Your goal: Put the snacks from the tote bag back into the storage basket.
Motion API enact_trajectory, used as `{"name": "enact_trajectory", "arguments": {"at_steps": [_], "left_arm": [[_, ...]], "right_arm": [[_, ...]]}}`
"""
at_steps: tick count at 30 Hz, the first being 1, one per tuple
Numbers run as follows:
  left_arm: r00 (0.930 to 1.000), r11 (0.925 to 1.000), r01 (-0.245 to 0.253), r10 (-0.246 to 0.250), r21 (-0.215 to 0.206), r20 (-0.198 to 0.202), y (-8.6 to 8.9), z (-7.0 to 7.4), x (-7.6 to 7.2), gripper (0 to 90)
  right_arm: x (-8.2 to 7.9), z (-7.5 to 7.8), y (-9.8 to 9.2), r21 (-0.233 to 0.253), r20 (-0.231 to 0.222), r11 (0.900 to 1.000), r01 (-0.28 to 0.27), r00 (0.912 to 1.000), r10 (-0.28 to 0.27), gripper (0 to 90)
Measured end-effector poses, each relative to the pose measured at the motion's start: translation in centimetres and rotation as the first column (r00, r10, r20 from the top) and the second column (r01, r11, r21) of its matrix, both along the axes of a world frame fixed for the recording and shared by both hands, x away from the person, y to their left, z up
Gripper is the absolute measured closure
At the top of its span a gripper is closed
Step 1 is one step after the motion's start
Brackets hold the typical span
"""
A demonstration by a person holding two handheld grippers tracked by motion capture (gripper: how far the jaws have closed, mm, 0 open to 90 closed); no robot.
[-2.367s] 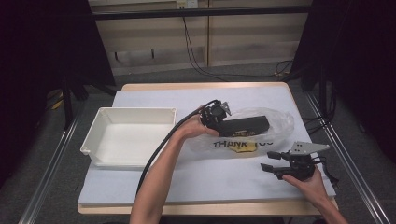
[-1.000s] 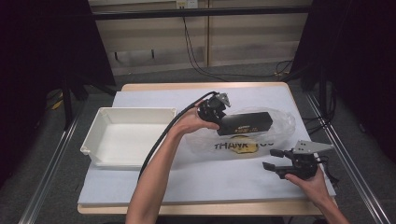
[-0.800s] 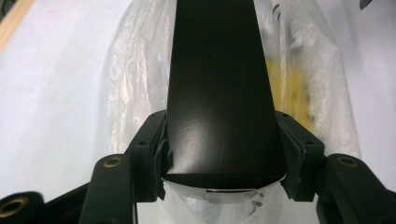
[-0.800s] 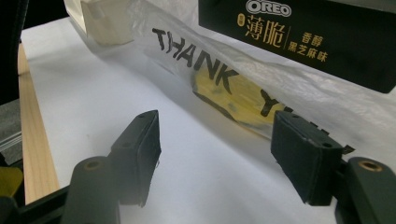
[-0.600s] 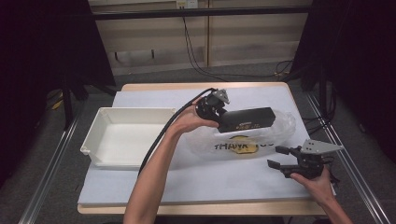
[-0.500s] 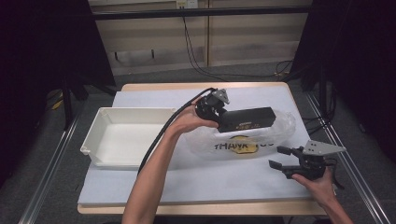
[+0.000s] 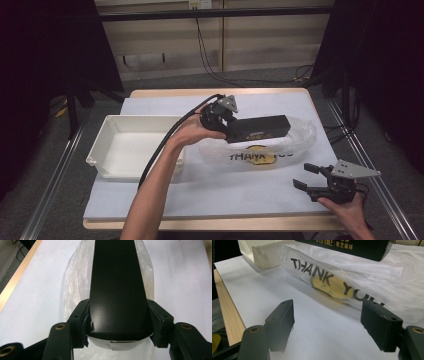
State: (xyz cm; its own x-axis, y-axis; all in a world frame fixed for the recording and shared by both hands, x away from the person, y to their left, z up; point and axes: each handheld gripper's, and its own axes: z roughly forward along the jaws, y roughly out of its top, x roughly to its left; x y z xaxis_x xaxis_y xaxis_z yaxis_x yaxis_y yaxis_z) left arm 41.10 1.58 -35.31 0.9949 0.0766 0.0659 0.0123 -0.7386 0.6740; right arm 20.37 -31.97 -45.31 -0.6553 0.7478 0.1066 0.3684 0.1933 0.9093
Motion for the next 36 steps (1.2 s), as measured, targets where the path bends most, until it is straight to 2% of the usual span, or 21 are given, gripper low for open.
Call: {"name": "enact_trajectory", "arguments": {"at_steps": [3,10,12,14,15,20,21,22,23,28,32,34,36], "left_arm": [[0.9999,0.9998,-0.011,0.011,-0.019,0.007,0.7,0.3,-0.2,43.3],[0.9997,0.9998,0.003,-0.003,-0.018,0.026,1.7,1.1,-1.3,43.3],[0.9997,0.9999,0.002,-0.002,-0.016,0.025,2.0,1.2,-1.3,43.3],[0.9998,0.9993,-0.005,0.006,-0.037,0.019,2.3,1.2,-1.3,43.3],[0.9997,0.9995,-0.01,0.011,-0.03,0.021,2.6,1.3,-1.3,43.3],[0.9998,0.9991,-0.015,0.015,-0.041,0.014,3.5,1.3,-1.7,43.3],[0.9997,0.9995,-0.018,0.018,-0.026,0.016,3.8,1.4,-1.8,43.3],[0.9997,0.9992,-0.019,0.02,-0.035,0.013,3.9,1.2,-1.8,43.3],[0.9997,0.9995,-0.022,0.022,-0.025,0.015,4.2,1.2,-1.9,43.3],[0.9985,0.9973,-0.052,0.053,-0.052,0.012,6.3,1.7,-2.2,43.3],[0.996,0.9939,-0.087,0.088,-0.068,0.017,8.2,2.3,-2.0,43.3],[0.9959,0.9923,-0.09,0.091,-0.084,0.002,8.7,2.1,-1.9,43.3],[0.9948,0.9918,-0.1,0.101,-0.08,0.011,9.1,1.8,-2.0,43.3]], "right_arm": [[-0.5,-0.1,0.1,0.006,0.002,1.0,0.003,1.0,-0.003,26.5],[-1.7,-0.2,0.7,0.008,0.007,1.0,0.023,0.9997,-0.023,22.5],[-1.9,-0.2,0.6,0.001,0.004,1.0,0.03,0.9995,-0.03,20.0],[-2.2,-0.2,0.6,0.004,0.006,0.999,0.051,0.9987,-0.051,17.7],[-2.3,-0.2,0.5,0.009,0.003,0.998,0.056,0.9984,-0.056,17.1],[-3.1,-0.7,0.6,0.015,-0.005,0.998,0.059,0.9983,-0.059,12.7],[-3.2,-0.7,0.7,0.01,-0.007,0.998,0.059,0.9982,-0.059,12.7],[-3.3,-0.6,0.8,0.001,0.006,0.998,0.059,0.9983,-0.059,12.6],[-3.3,-0.6,0.9,0.003,0.01,0.998,0.055,0.9984,-0.055,11.8],[-3.6,-0.8,0.9,0.011,-0.012,0.999,0.051,0.9986,-0.051,8.4],[-3.9,-0.7,0.7,0.02,-0.007,0.997,0.072,0.9974,-0.072,6.1],[-3.7,-0.8,0.7,0.018,-0.014,0.998,0.068,0.9976,-0.068,6.1],[-3.7,-0.8,0.8,0.014,-0.017,0.998,0.063,0.9979,-0.063,6.6]]}}
